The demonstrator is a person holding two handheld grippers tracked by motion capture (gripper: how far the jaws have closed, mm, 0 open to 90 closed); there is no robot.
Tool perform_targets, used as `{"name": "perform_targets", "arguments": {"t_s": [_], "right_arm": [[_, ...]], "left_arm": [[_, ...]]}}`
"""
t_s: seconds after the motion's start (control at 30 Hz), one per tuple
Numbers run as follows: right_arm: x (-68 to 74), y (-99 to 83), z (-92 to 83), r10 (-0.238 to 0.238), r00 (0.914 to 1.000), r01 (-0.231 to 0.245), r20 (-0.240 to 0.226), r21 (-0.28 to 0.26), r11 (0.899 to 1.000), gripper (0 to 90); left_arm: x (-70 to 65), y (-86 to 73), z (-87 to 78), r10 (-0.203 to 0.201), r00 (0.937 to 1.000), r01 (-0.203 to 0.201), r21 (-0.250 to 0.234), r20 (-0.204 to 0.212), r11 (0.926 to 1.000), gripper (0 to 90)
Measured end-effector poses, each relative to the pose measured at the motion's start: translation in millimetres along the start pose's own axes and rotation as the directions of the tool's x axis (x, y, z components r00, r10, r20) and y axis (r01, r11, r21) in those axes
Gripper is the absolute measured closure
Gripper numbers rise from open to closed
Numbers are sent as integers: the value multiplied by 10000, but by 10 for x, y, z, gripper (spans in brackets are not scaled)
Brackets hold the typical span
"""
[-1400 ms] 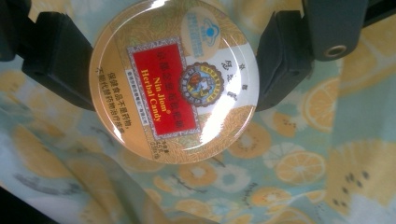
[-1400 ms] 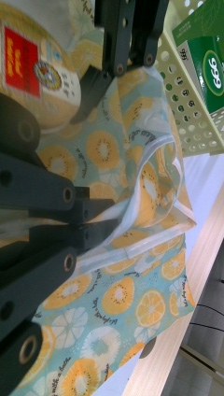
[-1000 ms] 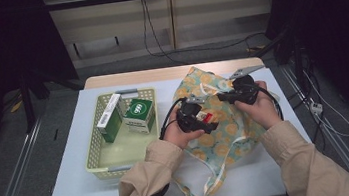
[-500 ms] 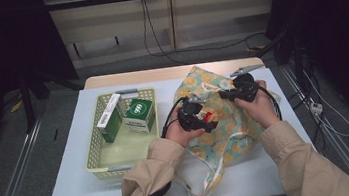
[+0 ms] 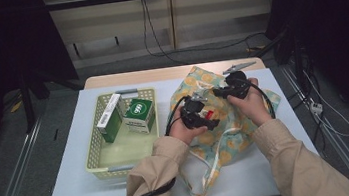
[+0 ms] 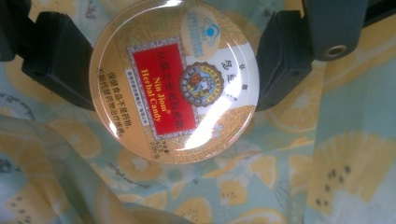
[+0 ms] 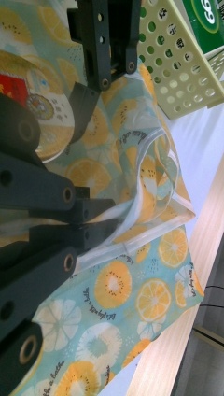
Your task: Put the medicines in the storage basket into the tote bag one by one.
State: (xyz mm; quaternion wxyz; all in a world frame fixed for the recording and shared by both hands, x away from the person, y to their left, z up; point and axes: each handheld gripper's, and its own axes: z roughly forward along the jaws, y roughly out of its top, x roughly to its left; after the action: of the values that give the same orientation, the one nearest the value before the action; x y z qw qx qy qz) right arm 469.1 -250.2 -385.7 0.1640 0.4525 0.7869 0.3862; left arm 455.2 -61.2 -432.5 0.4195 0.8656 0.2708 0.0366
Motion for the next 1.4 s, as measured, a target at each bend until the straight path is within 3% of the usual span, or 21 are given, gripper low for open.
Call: {"name": "perform_targets", "arguments": {"t_s": [0.03, 0.07, 0.1, 0.3, 0.33, 0.47, 0.53, 0.57, 0.63, 0.73, 0.8, 0.83, 0.97, 1.03, 1.07, 1.2, 1.33, 1.4], "right_arm": [[0, -1, 1, -10, 10000, 10, 11, 3, 10000, 899], [-1, -2, -4, 67, 10000, -67, 0, -13, 10000, 899], [-9, -3, -6, 87, 10000, -87, -19, -53, 9999, 899], [-18, -8, -11, 138, 9999, -138, -78, -47, 9999, 899], [-14, -7, -11, 110, 9999, -110, -61, -55, 9999, 899], [-5, -4, -6, 122, 9999, -123, -111, -50, 9999, 899], [-8, -7, 1, 119, 9999, -119, -122, -32, 9999, 899], [-11, -9, 4, 137, 9998, -138, -139, -39, 9999, 899], [-10, -8, 7, 146, 9997, -146, -172, -47, 9999, 899], [-3, -6, 10, 179, 9996, -180, -199, -43, 9998, 899], [-1, -4, 6, 182, 9996, -183, -219, -53, 9998, 899], [-1, -5, 2, 190, 9996, -191, -229, -51, 9998, 899], [-12, -17, 4, 193, 9996, -193, -218, 25, 9998, 899], [-15, -25, 3, 209, 9996, -208, -201, 42, 9998, 899], [-10, -26, -1, 188, 9996, -187, -194, 69, 9998, 899], [13, -23, -23, 61, 9999, -59, -131, 110, 9999, 899], [27, -23, -43, 76, 9999, -75, -73, 110, 9999, 899], [40, -29, -50, 78, 10000, -78, -23, 119, 9999, 899]], "left_arm": [[13, -1, 11, -24, 10000, 24, -8, -29, 10000, 203], [14, -1, 19, -14, 9994, 15, 27, -360, 10000, 203], [41, -5, 29, -30, 10000, 30, -47, -39, 10000, 203], [136, 19, 86, -270, 9989, 270, 2, -387, 9996, 203], [145, 26, 92, -300, 9977, 300, -19, -607, 9995, 203], [202, 42, 129, -274, 9975, 285, 161, -644, 9995, 203], [219, 43, 156, -330, 9938, 355, 214, -1063, 9991, 203], [251, 42, 169, -364, 9955, 382, 190, -869, 9991, 203], [285, 51, 186, -274, 9941, 306, 292, -1047, 9991, 203], [344, 83, 209, -138, 9913, 125, -105, -1305, 9999, 201], [381, 96, 215, -271, 9931, 225, -411, -1142, 9989, 181], [382, 104, 214, -302, 9939, 273, -291, -1056, 9992, 139], [341, 121, 118, -183, 9950, 173, -114, -982, 9998, 100], [301, 129, 43, -49, 9925, 58, 78, -1218, 10000, 102], [298, 133, 1, -44, 9968, 51, 86, -803, 10000, 100], [240, 181, -210, 288, 9974, -270, 279, -659, 9992, 101], [192, 217, -400, 181, 9993, -170, 347, -326, 9993, 91], [179, 215, -494, 458, 9985, -446, 406, -291, 9982, 91]]}}
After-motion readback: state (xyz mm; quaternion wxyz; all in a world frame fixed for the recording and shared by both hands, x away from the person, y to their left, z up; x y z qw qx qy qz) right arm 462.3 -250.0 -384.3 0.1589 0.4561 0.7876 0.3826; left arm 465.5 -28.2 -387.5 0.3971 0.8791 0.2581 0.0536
